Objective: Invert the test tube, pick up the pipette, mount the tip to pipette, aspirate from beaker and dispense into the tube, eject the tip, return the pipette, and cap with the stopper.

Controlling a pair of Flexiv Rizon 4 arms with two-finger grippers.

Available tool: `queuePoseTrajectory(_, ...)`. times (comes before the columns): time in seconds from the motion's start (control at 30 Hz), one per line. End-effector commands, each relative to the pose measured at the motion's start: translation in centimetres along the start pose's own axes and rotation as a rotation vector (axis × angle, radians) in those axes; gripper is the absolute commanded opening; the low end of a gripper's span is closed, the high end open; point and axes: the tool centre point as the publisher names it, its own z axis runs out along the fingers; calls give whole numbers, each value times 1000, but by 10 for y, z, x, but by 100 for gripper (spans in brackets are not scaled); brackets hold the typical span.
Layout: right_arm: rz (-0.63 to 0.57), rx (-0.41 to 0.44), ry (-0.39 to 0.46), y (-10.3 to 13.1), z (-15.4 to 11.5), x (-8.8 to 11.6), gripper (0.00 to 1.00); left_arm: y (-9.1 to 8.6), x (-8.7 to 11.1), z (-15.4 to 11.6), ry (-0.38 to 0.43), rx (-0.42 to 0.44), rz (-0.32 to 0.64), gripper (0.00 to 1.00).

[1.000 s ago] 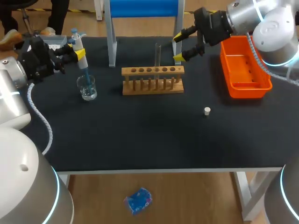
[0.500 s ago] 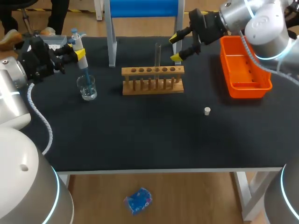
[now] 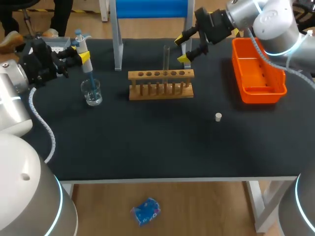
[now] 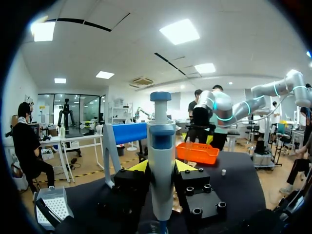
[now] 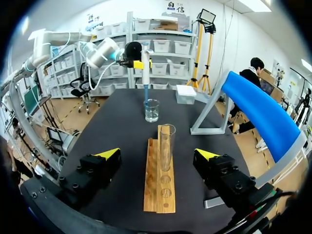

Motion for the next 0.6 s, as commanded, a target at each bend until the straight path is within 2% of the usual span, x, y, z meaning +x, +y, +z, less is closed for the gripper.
queuePoseTrajectory(0.03, -1, 3, 10, 0, -1, -3, 100, -1, 0, 0, 0, 0, -1, 0)
queuePoseTrajectory(0.6, -1, 3, 10, 0, -1, -3, 100, -1, 0, -1, -2, 3, 4, 0)
